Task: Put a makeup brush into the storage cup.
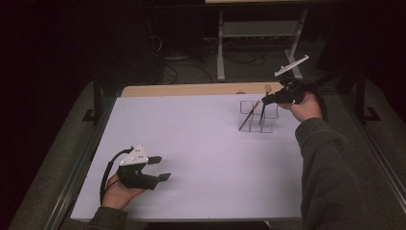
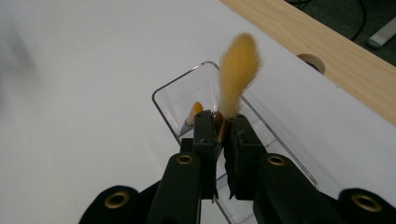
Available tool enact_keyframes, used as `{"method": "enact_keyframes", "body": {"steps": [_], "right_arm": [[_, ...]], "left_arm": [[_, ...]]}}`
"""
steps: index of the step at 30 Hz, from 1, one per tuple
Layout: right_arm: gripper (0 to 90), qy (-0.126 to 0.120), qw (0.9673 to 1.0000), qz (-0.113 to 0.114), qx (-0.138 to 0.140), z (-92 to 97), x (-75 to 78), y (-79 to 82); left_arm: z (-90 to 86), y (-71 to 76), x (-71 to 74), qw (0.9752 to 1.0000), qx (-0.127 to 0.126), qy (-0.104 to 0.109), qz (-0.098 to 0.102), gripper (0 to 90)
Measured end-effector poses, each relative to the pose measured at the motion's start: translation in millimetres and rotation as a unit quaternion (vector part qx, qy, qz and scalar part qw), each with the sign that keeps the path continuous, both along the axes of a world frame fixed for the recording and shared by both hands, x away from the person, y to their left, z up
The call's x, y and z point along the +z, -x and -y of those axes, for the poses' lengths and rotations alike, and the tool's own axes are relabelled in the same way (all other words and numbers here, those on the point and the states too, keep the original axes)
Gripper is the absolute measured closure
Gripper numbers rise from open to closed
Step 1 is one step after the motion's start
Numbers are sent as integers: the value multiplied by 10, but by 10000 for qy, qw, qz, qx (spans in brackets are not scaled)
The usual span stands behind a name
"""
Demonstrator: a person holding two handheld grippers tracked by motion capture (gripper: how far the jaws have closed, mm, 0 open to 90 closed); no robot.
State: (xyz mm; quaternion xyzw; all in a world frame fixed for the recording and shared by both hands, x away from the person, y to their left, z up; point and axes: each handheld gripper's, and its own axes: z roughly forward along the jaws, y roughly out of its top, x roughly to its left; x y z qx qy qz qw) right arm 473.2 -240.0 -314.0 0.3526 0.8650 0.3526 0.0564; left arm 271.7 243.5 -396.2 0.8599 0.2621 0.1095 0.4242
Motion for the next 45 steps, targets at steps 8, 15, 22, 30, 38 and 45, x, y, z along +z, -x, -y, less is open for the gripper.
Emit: {"method": "enact_keyframes", "body": {"steps": [8, 15, 22, 30, 38, 45], "right_arm": [[824, -3, 10000, -28, 17, -25, -40, -1], [824, -16, 10000, -67, 23, -16, -115, 3], [824, -29, 10000, -86, 3, 7, -154, 16], [824, -55, 9999, -105, -19, -2, -163, 20], [821, -9, 9999, -137, -16, -30, -195, 1], [689, 4, 9996, -168, -233, 0, -227, -24]], "left_arm": [[-1, 0, -2, 10000, 4, 24, -12, 313], [-1, -1, -4, 10000, 7, 22, -22, 314], [7, -2, -8, 10000, -4, 12, -9, 314], [6, -4, -9, 10000, -13, -8, 3, 316], [6, -7, -12, 10000, -27, -22, -3, 317], [0, -11, -14, 10000, -25, -33, 6, 316]]}}
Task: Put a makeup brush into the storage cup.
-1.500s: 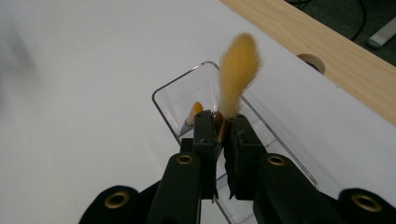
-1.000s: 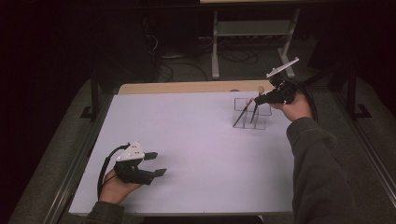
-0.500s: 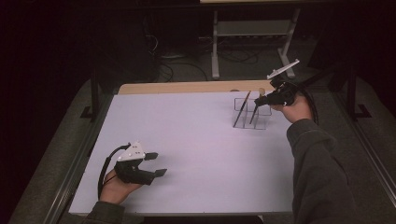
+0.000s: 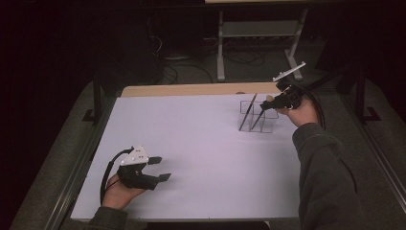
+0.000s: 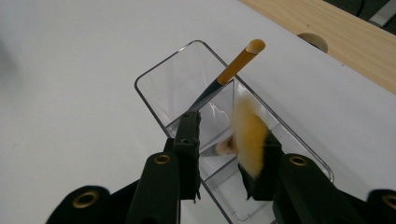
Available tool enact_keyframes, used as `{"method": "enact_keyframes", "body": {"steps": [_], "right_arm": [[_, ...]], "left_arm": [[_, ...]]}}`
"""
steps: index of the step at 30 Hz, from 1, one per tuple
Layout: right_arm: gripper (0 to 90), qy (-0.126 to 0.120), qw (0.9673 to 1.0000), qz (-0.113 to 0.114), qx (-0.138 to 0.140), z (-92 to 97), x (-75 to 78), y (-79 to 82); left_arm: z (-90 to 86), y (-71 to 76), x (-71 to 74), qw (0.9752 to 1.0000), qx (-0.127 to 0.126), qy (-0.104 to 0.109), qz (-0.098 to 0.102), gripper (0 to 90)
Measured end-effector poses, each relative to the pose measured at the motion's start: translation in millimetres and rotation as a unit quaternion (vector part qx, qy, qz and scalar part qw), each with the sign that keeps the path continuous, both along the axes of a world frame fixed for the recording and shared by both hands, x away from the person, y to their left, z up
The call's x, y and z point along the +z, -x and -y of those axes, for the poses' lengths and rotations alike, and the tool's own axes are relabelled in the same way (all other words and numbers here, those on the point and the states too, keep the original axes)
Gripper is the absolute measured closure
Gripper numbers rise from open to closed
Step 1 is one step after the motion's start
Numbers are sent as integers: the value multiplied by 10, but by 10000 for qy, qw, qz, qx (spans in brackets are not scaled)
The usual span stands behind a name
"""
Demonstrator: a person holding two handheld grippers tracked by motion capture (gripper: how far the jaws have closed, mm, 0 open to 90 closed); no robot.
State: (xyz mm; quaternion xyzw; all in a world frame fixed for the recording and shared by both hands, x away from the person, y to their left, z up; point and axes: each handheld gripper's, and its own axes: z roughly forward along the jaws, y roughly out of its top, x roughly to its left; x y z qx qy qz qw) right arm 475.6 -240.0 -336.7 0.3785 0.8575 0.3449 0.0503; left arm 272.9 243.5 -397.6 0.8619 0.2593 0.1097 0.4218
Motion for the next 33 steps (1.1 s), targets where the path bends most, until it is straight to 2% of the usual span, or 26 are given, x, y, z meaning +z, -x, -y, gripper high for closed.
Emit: {"method": "enact_keyframes", "body": {"steps": [7, 19, 25, 33], "right_arm": [[642, -66, 9998, -38, -156, 75, -17, 52], [578, -233, 9994, -6, -246, 226, -30, 178], [542, -358, 9991, -42, -239, 277, -59, 250], [503, -487, 9985, 29, -244, 313, -61, 378]], "left_arm": [[7, 10, 0, 10000, 14, 0, -29, 316], [35, 12, -9, 10000, -25, -27, -35, 315], [43, 10, -7, 10000, -32, -34, -36, 311], [73, 9, -11, 9999, -80, -39, -49, 307]]}}
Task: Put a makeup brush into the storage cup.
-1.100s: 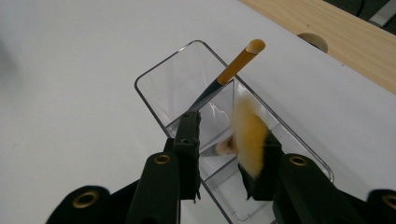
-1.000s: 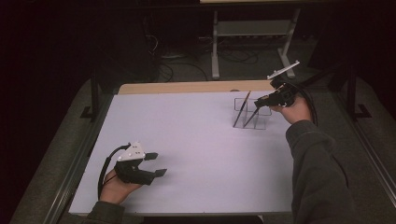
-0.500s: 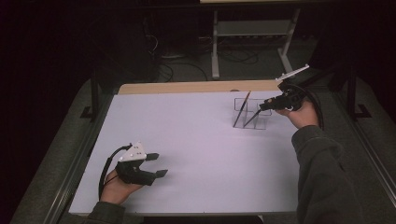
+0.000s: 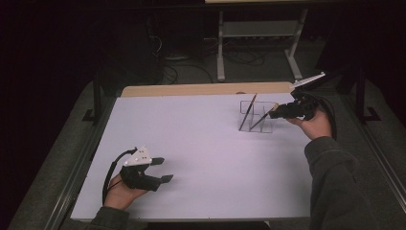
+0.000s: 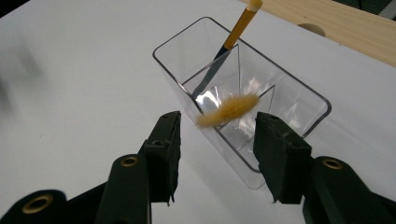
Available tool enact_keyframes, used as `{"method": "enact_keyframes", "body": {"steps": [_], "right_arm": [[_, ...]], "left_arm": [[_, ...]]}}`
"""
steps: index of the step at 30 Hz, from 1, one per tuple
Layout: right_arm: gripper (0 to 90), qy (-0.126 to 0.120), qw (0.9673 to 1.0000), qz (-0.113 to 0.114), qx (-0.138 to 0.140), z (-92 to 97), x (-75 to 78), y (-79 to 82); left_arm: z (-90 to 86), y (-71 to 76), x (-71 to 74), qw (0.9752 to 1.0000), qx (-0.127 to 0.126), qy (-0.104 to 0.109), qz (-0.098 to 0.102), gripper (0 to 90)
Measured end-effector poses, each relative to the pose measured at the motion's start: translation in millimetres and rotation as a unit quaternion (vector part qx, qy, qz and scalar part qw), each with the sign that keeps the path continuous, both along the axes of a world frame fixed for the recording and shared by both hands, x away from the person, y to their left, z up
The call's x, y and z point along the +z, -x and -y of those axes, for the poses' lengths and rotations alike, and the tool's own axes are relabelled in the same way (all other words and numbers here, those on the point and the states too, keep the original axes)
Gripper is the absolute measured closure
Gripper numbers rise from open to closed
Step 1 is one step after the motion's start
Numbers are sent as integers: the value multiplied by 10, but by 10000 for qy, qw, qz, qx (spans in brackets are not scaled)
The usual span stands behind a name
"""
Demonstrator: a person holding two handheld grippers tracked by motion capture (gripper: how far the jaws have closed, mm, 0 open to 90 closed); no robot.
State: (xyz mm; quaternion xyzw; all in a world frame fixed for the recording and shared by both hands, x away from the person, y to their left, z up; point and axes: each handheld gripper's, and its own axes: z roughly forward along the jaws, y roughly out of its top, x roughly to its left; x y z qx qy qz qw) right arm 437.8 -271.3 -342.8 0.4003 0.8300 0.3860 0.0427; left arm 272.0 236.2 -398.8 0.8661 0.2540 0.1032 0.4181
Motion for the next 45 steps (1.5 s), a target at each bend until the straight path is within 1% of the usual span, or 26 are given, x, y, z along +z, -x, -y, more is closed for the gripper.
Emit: {"method": "enact_keyframes", "body": {"steps": [1, 4, 6, 7, 9, 11, 12, 14, 15, 23, 28, 32, 35, 40, 41, 45], "right_arm": [[498, 19, 10000, 48, 28, 12, -6, 17], [494, -10, 10000, 71, 38, 28, -15, 54], [489, -67, 10000, 12, -20, 29, -20, 83], [486, -36, 10000, 75, 43, 45, -34, 87], [481, -100, 9999, 32, 28, 40, -38, 109], [474, -80, 9999, 99, 58, 41, -41, 126], [461, -105, 9999, 54, 36, 34, -39, 142], [454, -151, 9999, 39, 26, 36, -46, 159], [452, -136, 9998, 109, 65, 46, -54, 169], [430, -200, 9996, 192, 82, 59, -75, 263], [405, -242, 9995, 199, 55, 73, -109, 322], [394, -291, 9993, 244, 56, 93, -138, 377], [385, -289, 9992, 281, 64, 100, -146, 431], [371, -304, 9989, 353, 58, 110, -158, 504], [365, -315, 9987, 392, 57, 114, -174, 544], [356, -317, 9987, 404, 73, 105, -223, 612]], "left_arm": [[-1, -2, 2, 10000, 0, 4, 11, 307], [-3, -2, 3, 10000, 0, 3, 8, 306], [-5, -2, 1, 10000, 2, -3, 9, 305], [-13, -7, -5, 10000, 16, -7, -15, 304], [-19, -9, -7, 10000, 25, -5, -12, 303], [-22, -8, -5, 10000, 34, 11, -16, 303], [-24, -9, -4, 10000, 38, 15, -13, 303], [-26, -9, -5, 10000, 51, 26, -15, 302], [-33, -9, -5, 10000, 65, 17, -21, 301], [-53, -13, -10, 9999, 100, 33, -35, 292], [-60, -18, -11, 9999, 111, 14, -33, 288], [-65, -11, -13, 9999, 157, 51, -39, 286], [-65, -12, -10, 9999, 147, 19, -30, 284], [-63, -8, -5, 9998, 169, 50, -46, 280], [-64, -11, 0, 9998, 172, 54, -36, 277], [-69, -11, 8, 9998, 179, 55, -21, 273]]}}
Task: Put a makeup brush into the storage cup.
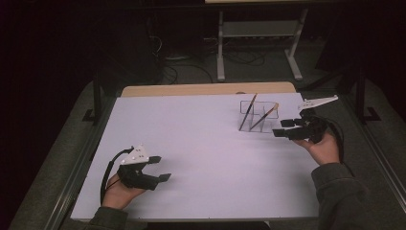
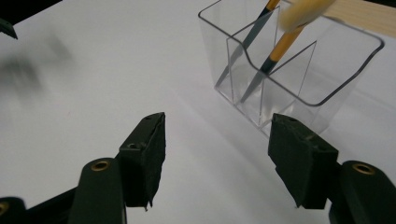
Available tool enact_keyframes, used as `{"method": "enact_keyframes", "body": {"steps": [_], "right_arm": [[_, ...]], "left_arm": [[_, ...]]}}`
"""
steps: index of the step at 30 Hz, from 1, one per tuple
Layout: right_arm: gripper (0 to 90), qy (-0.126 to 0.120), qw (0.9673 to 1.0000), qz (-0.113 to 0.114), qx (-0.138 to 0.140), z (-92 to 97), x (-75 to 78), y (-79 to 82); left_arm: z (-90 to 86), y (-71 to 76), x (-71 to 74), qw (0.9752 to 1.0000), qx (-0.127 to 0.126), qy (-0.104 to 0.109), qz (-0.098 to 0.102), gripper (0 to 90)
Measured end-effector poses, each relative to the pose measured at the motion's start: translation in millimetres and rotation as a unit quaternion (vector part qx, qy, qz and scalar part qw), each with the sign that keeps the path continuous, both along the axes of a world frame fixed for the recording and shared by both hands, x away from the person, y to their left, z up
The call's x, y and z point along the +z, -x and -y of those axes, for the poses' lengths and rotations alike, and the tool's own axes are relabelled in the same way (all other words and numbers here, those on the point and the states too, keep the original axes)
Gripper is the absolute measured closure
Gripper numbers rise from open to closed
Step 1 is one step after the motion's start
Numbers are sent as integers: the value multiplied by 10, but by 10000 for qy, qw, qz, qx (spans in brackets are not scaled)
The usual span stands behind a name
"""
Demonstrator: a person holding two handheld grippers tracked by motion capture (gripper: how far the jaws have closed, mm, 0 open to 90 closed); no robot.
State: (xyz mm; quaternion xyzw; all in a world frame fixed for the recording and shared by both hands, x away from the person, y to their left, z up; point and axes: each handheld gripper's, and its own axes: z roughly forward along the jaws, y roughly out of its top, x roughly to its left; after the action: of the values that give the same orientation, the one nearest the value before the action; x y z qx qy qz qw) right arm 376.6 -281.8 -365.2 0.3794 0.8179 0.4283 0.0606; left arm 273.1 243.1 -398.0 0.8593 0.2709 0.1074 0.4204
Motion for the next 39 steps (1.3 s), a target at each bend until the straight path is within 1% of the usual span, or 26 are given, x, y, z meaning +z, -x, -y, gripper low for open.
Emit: {"method": "enact_keyframes", "body": {"steps": [5, 8, 11, 12, 13, 15, 16, 18, 20, 23, 25, 26, 27, 31, 33, 35, 37, 38, 39], "right_arm": [[343, -54, 10000, -14, 3, -3, -44, 63], [340, -51, 10000, 47, 23, -6, -64, 106], [337, -65, 10000, 50, 30, -10, -76, 128], [335, -125, 9999, 57, 50, -12, -95, 158], [332, -112, 9999, 34, 43, -16, -97, 167], [332, -138, 9999, 61, 53, -19, -107, 191], [332, -129, 9999, 66, 58, -19, -109, 197], [329, -134, 9998, 79, 80, -25, -116, 215], [328, -137, 9998, 88, 94, -33, -124, 238], [325, -150, 9998, 102, 96, -40, -138, 271], [319, -157, 9998, 84, 102, -43, -143, 298], [319, -161, 9997, 143, 116, -44, -149, 305], [319, -180, 9997, 137, 127, -46, -152, 319], [316, -196, 9996, 153, 146, -61, -172, 373], [314, -197, 9996, 163, 150, -68, -185, 401], [309, -197, 9996, 137, 161, -77, -196, 419], [309, -214, 9995, 181, 173, -82, -204, 443], [308, -205, 9995, 184, 174, -84, -207, 449], [307, -226, 9995, 170, 165, -89, -211, 466]], "left_arm": [[-13, -5, 1, 10000, 28, -6, -34, 267], [-19, -7, 0, 10000, 39, -11, -33, 264], [-22, -9, -4, 10000, 20, -24, -53, 264], [-27, -8, -11, 10000, 48, -15, -62, 264], [-43, -15, -16, 10000, 46, -9, -54, 264], [-57, -13, -16, 10000, 64, -12, -59, 264], [-63, -12, -16, 10000, 72, 21, -59, 264], [-75, -12, -13, 10000, 78, 5, -49, 263], [-87, -16, -10, 10000, 54, -59, -37, 263], [-87, -5, -19, 9999, 99, -43, -88, 260], [-92, -6, -22, 9999, 94, -41, -88, 260], [-95, -6, -22, 9999, 90, -49, -82, 260], [-101, -6, -22, 9999, 86, -62, -79, 259], [-115, 6, -20, 9999, 127, -14, -85, 259], [-124, 11, -17, 9999, 124, -44, -86, 259], [-134, 20, -22, 9998, 152, -26, -88, 258], [-150, 23, -17, 9998, 145, -66, -76, 257], [-154, 28, -22, 9998, 169, -17, -75, 257], [-162, 30, -20, 9998, 165, -27, -71, 257]]}}
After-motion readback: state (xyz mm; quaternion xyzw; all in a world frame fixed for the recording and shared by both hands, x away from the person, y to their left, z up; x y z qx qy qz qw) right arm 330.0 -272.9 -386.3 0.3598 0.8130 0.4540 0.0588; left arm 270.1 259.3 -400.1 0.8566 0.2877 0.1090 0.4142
